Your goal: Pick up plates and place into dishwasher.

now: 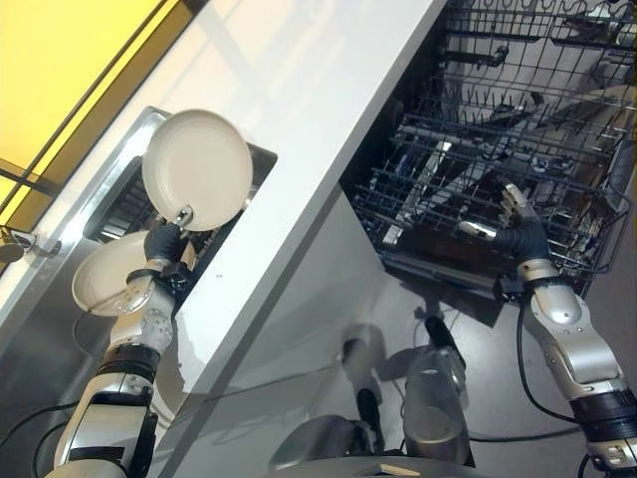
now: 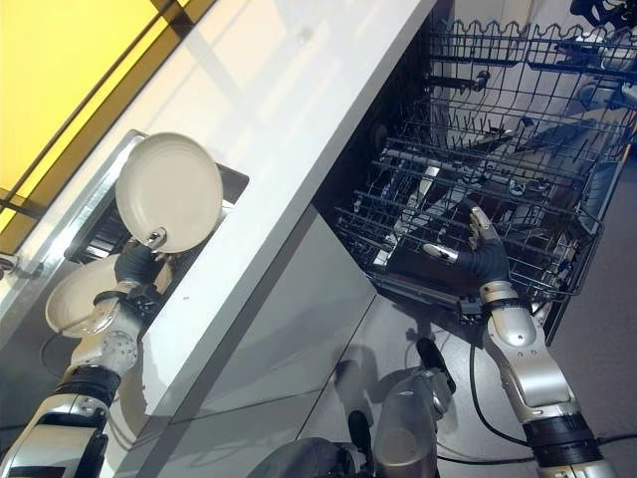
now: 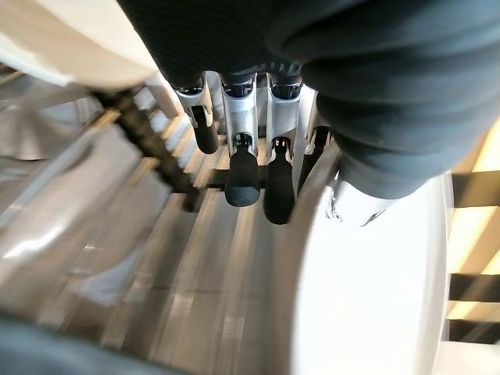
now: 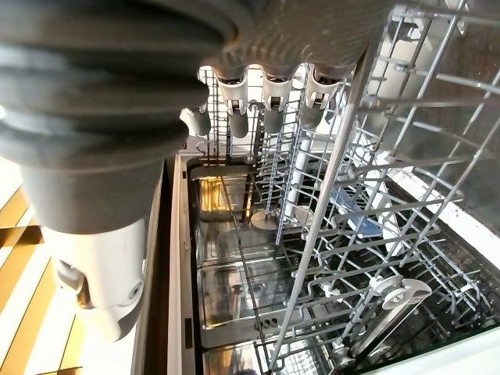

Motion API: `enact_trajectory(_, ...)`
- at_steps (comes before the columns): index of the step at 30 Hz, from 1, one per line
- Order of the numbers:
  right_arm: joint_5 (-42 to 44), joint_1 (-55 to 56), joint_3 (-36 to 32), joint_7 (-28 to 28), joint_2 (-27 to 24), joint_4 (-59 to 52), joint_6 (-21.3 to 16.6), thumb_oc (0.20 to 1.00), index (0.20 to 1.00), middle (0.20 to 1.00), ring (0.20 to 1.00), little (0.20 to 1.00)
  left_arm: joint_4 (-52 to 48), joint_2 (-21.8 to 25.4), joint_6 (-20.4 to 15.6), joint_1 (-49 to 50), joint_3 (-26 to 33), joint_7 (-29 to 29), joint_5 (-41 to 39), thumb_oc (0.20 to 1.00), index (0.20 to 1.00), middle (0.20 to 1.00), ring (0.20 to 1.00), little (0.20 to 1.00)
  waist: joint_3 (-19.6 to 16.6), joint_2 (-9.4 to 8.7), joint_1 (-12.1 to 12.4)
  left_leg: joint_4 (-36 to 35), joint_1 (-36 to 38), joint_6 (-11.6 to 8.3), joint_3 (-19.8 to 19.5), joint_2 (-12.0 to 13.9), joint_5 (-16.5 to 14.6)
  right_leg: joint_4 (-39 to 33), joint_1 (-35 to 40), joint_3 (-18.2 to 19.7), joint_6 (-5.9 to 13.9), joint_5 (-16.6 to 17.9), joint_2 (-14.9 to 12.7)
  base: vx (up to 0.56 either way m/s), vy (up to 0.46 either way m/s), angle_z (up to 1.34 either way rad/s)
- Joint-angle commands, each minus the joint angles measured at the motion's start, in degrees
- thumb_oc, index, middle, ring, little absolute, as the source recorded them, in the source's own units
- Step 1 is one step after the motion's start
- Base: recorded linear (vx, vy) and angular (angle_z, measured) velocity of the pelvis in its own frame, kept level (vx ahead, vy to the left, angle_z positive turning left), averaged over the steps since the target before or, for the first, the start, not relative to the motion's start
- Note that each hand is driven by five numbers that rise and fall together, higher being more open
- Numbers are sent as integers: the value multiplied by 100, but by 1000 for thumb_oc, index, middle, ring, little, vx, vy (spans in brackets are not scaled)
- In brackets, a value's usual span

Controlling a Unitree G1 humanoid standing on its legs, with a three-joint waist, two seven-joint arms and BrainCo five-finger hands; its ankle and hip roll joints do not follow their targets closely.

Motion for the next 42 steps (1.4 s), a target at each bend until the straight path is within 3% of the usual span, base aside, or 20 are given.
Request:
enact_trajectory(1, -255, 338, -130, 144, -27, -431, -363, 1000, 1000, 1000, 1000, 1000, -66, -297, -714, 546, 117, 526, -124, 200, 200, 200, 200, 200, -744, -333, 54, 223, -581, -260, -313, -39, 372, -240, 297, -375, -133, 55, -263, 61, 26, 14)
enact_trajectory(7, -416, 535, -305, 268, 211, -372, -496, 1000, 1000, 1000, 1000, 1000, -319, -318, -1237, 686, 453, 959, 80, 200, 200, 200, 200, 200, -1104, -411, 182, 70, -303, -267, -409, -30, 339, -376, 689, -596, -129, -35, -334, 28, 5, 17)
enact_trajectory(19, -265, 932, -871, 612, 487, -720, -481, 1000, 1000, 1000, 1000, 1000, -977, -347, -1469, 1125, 852, 1115, 674, 200, 200, 200, 200, 200, -1672, -581, 388, -273, 70, -317, -569, 91, 371, -699, 1304, -873, -113, -115, -305, -42, -29, 14)
enact_trajectory(27, 521, 446, -1338, 797, 151, -1358, -884, 1000, 1000, 1000, 1000, 1000, -1873, -44, -1677, 1082, 1098, 1810, 1409, 200, 200, 200, 200, 200, -1906, -818, 609, -466, 95, -308, -739, 243, 349, -870, 1410, -954, -89, -153, -176, -130, -109, 15)
enact_trajectory(30, 772, 19, -1233, 913, 195, -1483, -1038, 1000, 1000, 1000, 1000, 1000, -2171, 242, -1681, 893, 1069, 1971, 1706, 200, 200, 200, 200, 200, -1979, -975, 786, -491, 24, -339, -793, 355, 381, -957, 1424, -1009, -67, -99, -111, -158, -211, 11)
enact_trajectory(34, 945, -470, -835, 1067, 403, -1836, -808, 1000, 1000, 1000, 1000, 1000, -2558, 423, -1519, 620, 858, 1968, 1925, 200, 200, 200, 200, 200, -2071, -1103, 969, -541, 12, -385, -854, 491, 417, -1004, 1492, -1102, -81, -122, -6, -126, -171, 13)
enact_trajectory(37, 923, -849, -253, 1073, 645, -1971, -644, 1000, 1000, 1000, 1000, 1000, -2931, 420, -1456, 409, 404, 2031, 2277, 200, 200, 200, 200, 200, -2137, -1190, 1134, -574, 13, -391, -901, 573, 437, -1030, 1567, -1167, -103, -153, 88, -98, -140, 16)
enact_trajectory(42, 754, -1053, 530, 1073, 1045, -1981, -795, 1000, 1000, 1000, 1000, 1000, -3660, 320, -1324, 348, -309, 1671, 2951, 200, 200, 200, 200, 200, -2204, -1297, 1381, -680, 18, -381, -981, 652, 468, -1038, 1640, -1282, -123, -204, 186, -93, -115, 26)
